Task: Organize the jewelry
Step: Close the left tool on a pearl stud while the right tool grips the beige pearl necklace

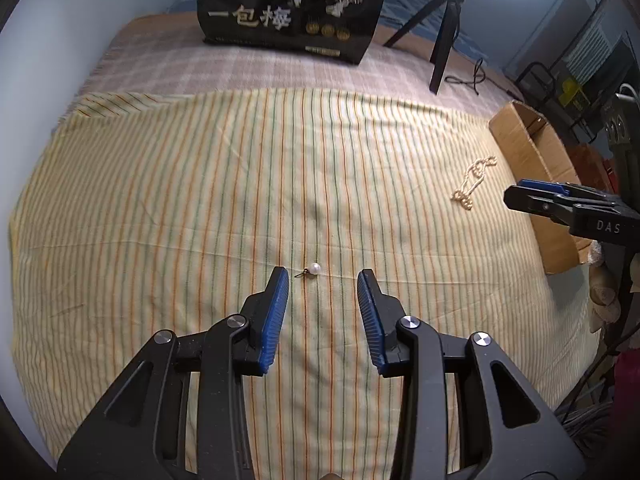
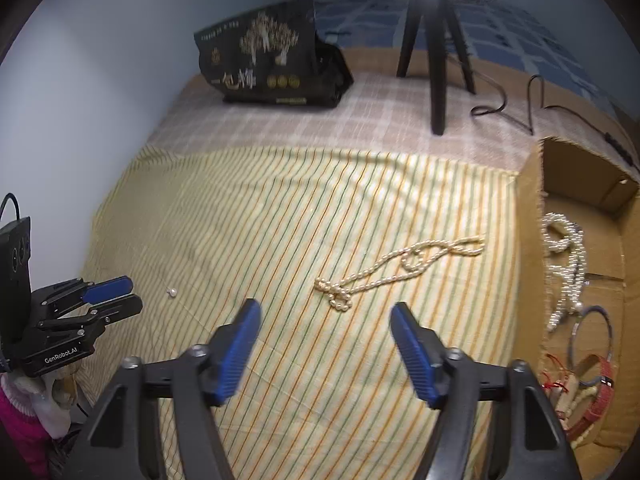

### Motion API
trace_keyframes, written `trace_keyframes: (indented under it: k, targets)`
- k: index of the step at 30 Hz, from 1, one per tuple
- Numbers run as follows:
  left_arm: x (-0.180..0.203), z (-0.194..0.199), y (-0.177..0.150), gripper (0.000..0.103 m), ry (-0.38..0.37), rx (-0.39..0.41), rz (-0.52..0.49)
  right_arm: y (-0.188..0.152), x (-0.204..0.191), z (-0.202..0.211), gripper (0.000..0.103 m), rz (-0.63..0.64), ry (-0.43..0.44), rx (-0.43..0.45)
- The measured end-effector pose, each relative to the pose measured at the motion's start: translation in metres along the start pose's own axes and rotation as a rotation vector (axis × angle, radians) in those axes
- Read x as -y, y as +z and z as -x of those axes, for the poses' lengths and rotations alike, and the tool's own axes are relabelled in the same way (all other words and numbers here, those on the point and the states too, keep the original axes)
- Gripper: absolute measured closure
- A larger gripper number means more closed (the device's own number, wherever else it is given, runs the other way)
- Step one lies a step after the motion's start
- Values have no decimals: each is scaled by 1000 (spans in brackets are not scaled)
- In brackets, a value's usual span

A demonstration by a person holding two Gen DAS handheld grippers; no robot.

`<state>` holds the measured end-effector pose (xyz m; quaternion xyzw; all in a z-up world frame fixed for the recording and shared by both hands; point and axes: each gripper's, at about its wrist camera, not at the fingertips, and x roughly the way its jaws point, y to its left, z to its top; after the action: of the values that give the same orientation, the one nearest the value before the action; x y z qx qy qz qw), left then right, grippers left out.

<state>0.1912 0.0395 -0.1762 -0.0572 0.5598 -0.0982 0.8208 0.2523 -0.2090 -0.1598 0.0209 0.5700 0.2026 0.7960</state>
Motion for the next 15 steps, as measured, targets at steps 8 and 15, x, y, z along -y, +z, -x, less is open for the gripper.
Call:
trace_keyframes:
  k: [8,15]
  targets:
    - [-2,-18,4,67,18,-38,-15,5,-6,-19,55,-4,-9,-23]
    - [-7,-34,9,67,42,-54,-14,11,-7,-31,63,-2,-24,-38]
